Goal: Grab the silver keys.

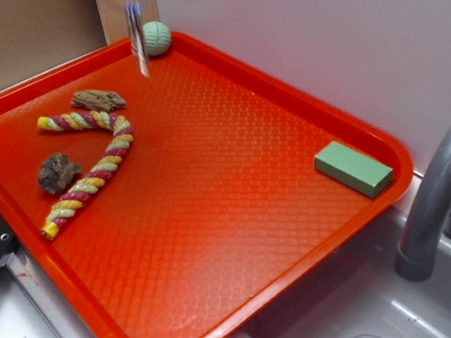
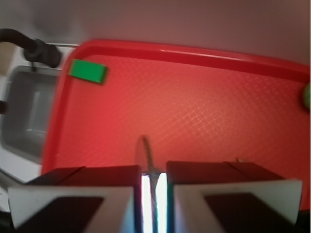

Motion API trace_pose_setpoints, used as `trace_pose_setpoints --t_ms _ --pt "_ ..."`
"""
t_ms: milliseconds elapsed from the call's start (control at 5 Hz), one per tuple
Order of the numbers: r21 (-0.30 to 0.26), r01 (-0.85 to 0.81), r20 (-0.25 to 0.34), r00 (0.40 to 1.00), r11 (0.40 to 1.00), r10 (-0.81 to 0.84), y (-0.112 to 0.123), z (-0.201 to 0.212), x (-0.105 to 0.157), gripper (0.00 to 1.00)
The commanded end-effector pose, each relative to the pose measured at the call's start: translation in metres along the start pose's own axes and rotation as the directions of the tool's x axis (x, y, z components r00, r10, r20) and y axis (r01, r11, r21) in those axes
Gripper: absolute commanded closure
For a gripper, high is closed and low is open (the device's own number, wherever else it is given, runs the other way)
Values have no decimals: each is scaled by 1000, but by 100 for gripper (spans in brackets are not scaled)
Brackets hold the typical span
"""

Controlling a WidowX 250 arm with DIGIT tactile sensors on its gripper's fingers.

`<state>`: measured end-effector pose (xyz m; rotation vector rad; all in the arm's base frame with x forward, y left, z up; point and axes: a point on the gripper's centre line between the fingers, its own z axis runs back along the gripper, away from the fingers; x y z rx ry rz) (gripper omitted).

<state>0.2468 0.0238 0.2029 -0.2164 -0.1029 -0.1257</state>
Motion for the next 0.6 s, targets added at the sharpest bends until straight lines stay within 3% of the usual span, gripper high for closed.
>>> trace_pose_setpoints --t_ms 0,400 --pt "156 68 -10 998 985 -68 -22 4 7 100" --pt "178 94 -18 996 979 -92 -33 -2 -2 100"
